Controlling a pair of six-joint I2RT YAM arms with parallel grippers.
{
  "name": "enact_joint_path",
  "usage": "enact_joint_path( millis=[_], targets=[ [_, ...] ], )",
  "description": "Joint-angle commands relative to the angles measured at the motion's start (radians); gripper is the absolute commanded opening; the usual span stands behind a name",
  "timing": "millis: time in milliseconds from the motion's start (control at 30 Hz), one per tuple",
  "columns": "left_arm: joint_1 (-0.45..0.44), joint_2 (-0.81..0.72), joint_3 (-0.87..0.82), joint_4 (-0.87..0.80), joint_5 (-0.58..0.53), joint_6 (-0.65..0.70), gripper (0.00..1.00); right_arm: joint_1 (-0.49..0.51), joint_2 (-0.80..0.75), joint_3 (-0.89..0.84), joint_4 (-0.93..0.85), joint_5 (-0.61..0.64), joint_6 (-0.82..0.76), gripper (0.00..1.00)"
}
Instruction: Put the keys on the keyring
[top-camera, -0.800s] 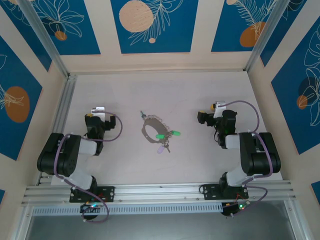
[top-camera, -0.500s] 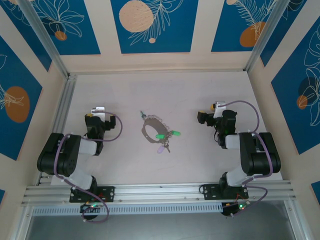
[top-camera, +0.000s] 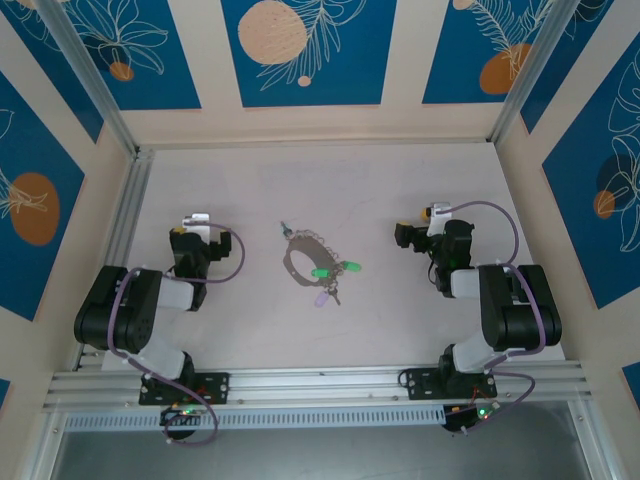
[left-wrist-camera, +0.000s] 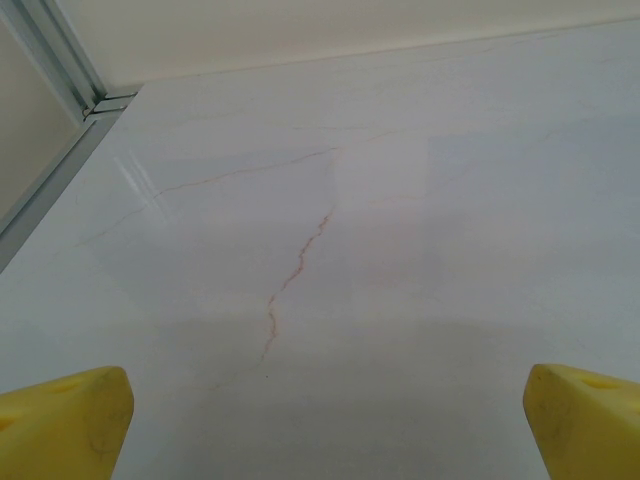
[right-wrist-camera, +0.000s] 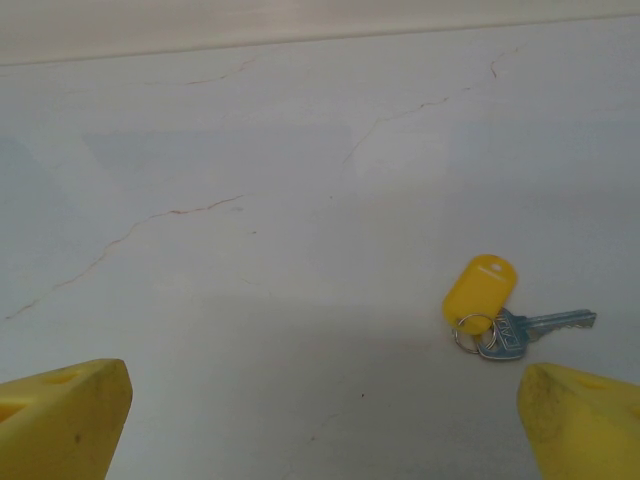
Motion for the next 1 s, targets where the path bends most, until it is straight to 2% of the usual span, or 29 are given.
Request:
enact_joint_path(
  millis=[0,100,167,233,333,433,500,567,667,733,833,967],
  targets=[
    [0.013,-0.004,0.008,0.012,0.008,-0.003,1.00,-0.008,0.000,0.011,0.003,-0.013,0.013,0.99],
    [0.011,-0.011,0.006,0.014,0.019,0.006,1.00,0.008,-0.005,0.010,0.007,0.027,0.007,0.99],
    [0.001,-0.073,0.010,-0.049,0.042,0.027,1.00,0.043,-0.059,0.045,-0.096,0.097,-0.010,0.99],
    [-0.013,-0.161,0.030,-0.166,0.026,0.038,1.00,0.093,-0.133,0.110,-0.266,0.163,-0.044,0.99],
    [-0.063,-0.302,0.107,-0.438,-0.053,-0.012,1.00,0.189,-0.232,0.139,-0.351,0.244,-0.070,0.99],
    [-0.145,-0.413,0.223,-0.727,-0.038,-0.174,1.00,0.217,-0.305,0.222,-0.551,0.197,0.056,0.99],
    [-0.182,-0.428,0.344,-0.974,0.065,-0.313,1.00,0.234,-0.314,0.297,-0.702,0.132,0.109,0.99],
    [-0.190,-0.409,0.413,-1.110,0.225,-0.407,1.00,0.250,-0.277,0.387,-0.845,0.036,0.116,0.99],
    [-0.190,-0.375,0.398,-1.098,0.478,-0.518,1.00,0.278,-0.140,0.540,-1.064,-0.158,0.087,0.99],
    [-0.192,-0.358,0.373,-1.048,0.618,-0.547,1.00,0.316,-0.079,0.582,-1.129,-0.233,0.061,0.99],
    [-0.196,-0.377,0.344,-1.022,0.650,-0.549,1.00,0.380,-0.029,0.609,-1.136,-0.287,0.035,0.99],
    [-0.197,-0.368,0.348,-1.024,0.679,-0.534,1.00,0.434,0.092,0.714,-1.204,-0.301,-0.034,0.94]
  ],
)
